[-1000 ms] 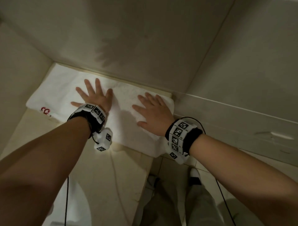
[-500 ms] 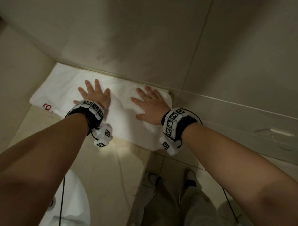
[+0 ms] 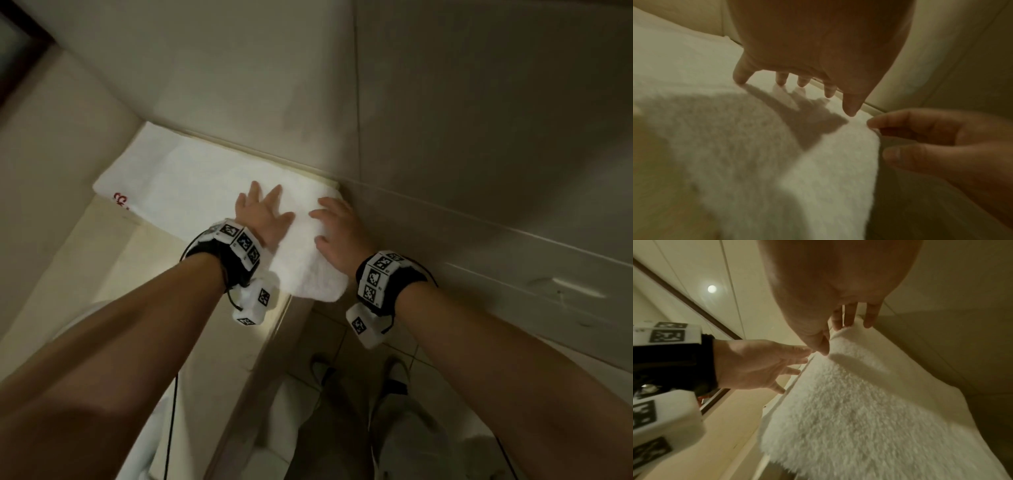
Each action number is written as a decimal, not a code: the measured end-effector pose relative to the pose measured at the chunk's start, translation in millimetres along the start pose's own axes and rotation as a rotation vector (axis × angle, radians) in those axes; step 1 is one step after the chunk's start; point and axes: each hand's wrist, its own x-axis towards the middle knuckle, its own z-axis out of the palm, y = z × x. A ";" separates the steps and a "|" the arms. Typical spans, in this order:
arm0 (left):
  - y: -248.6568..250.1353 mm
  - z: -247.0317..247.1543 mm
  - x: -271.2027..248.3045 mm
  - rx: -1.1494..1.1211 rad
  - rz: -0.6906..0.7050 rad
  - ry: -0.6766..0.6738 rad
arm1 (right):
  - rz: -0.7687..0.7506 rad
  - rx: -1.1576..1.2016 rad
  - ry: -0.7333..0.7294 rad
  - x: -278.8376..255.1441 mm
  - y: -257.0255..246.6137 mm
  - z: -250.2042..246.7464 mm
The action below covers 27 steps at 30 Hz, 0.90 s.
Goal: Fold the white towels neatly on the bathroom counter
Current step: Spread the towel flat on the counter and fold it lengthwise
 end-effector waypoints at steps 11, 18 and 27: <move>43.3 42.8 -30.3 0.159 -0.010 -0.017 | 0.483 0.479 -0.174 -56.3 38.7 24.6; 43.2 54.8 -30.2 0.205 -0.007 0.003 | 0.835 0.690 -0.166 -70.6 72.7 68.5; 39.3 58.9 -25.3 0.225 0.011 0.004 | 1.109 1.146 -0.140 -71.0 89.0 120.8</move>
